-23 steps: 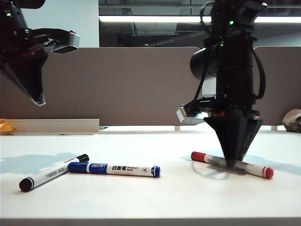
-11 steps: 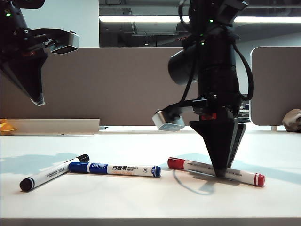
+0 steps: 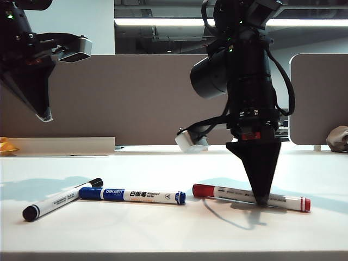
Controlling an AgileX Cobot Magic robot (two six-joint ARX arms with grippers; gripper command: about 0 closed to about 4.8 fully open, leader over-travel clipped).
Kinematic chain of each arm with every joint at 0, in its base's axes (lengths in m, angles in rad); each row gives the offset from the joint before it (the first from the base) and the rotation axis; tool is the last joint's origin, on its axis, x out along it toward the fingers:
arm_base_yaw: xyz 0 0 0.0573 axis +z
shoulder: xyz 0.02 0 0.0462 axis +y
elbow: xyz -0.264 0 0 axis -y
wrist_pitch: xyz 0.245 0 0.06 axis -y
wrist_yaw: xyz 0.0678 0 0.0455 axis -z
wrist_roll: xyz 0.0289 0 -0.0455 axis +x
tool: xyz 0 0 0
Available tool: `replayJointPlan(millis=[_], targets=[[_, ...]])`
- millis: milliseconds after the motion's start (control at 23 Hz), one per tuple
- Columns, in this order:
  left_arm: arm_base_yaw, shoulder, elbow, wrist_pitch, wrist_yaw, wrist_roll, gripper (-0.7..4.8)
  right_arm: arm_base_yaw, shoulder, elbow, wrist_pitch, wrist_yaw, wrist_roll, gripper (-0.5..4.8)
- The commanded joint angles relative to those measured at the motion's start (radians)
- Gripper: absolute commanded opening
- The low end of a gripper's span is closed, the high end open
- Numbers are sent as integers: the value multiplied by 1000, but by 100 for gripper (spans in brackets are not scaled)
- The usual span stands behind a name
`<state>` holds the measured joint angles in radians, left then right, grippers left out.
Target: Pick up the markers one by one and line them up horizontally in a straight line on the table.
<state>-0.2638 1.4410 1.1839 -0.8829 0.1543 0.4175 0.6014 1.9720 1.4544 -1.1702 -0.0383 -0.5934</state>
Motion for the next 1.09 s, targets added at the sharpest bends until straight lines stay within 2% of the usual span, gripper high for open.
replayJointPlan(millis=[44, 174, 392, 1089], targets=[[1, -4, 3, 3, 7, -7, -6, 2, -2, 1, 7, 0, -46, 103], [1, -4, 3, 10, 6, -5, -6, 6, -2, 1, 42, 34, -57, 103], [1, -4, 3, 15, 7, 24, -6, 23, -2, 1, 55, 172, -129, 103], [1, -4, 3, 16, 7, 23, -6, 56, -2, 0, 3, 161, -140, 103]])
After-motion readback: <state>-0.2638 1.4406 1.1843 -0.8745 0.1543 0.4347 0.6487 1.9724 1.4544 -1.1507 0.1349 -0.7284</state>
